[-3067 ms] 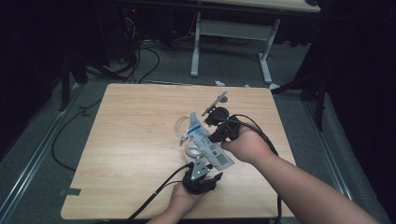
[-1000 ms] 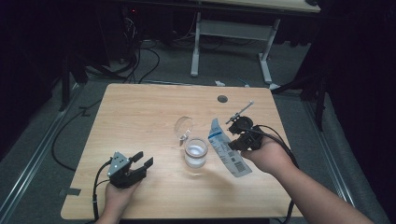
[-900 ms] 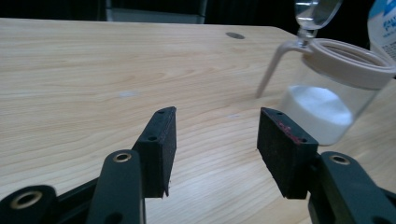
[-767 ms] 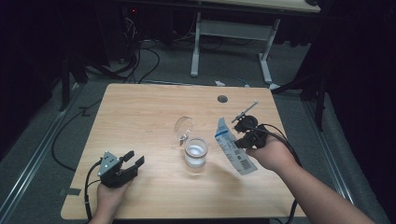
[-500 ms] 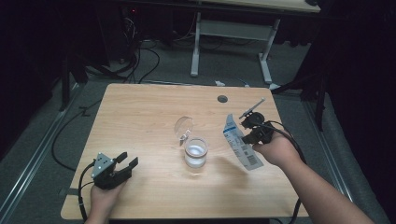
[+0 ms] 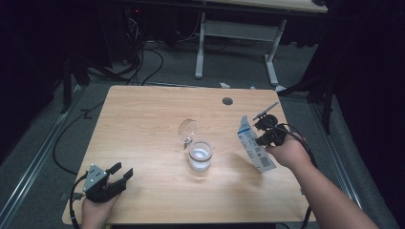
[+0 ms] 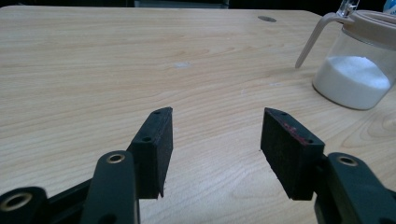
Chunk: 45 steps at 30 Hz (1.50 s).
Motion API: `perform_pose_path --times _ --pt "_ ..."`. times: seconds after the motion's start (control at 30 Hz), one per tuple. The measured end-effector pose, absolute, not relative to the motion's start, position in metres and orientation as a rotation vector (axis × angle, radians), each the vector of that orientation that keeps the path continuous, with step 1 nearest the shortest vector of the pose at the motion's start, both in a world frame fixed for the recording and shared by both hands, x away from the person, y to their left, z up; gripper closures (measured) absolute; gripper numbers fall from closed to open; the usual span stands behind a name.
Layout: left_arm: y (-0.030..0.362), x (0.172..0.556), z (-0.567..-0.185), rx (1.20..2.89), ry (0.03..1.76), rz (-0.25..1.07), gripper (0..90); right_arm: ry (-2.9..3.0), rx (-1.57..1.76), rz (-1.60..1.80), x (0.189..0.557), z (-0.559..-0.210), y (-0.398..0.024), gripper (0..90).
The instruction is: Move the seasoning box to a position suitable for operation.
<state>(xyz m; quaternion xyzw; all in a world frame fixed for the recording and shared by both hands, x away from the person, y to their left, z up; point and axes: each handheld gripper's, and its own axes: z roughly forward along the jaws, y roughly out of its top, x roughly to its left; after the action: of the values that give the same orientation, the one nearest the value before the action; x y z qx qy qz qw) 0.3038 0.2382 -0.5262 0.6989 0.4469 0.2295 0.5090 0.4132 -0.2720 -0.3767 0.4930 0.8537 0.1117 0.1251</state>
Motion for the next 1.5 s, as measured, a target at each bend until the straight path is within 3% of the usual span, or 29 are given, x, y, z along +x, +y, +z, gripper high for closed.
perform_pose_path --times 0.6,1.5 --pt "0.261 0.27 -0.529 1.687 1.077 0.6 43.9 2.27 1.422 0.638 0.388 -0.379 -0.292 90.0" --pt "0.265 0.271 -0.529 1.689 1.102 0.579 43.4 1.913 1.348 1.087 0.347 -0.424 -0.313 90.0"
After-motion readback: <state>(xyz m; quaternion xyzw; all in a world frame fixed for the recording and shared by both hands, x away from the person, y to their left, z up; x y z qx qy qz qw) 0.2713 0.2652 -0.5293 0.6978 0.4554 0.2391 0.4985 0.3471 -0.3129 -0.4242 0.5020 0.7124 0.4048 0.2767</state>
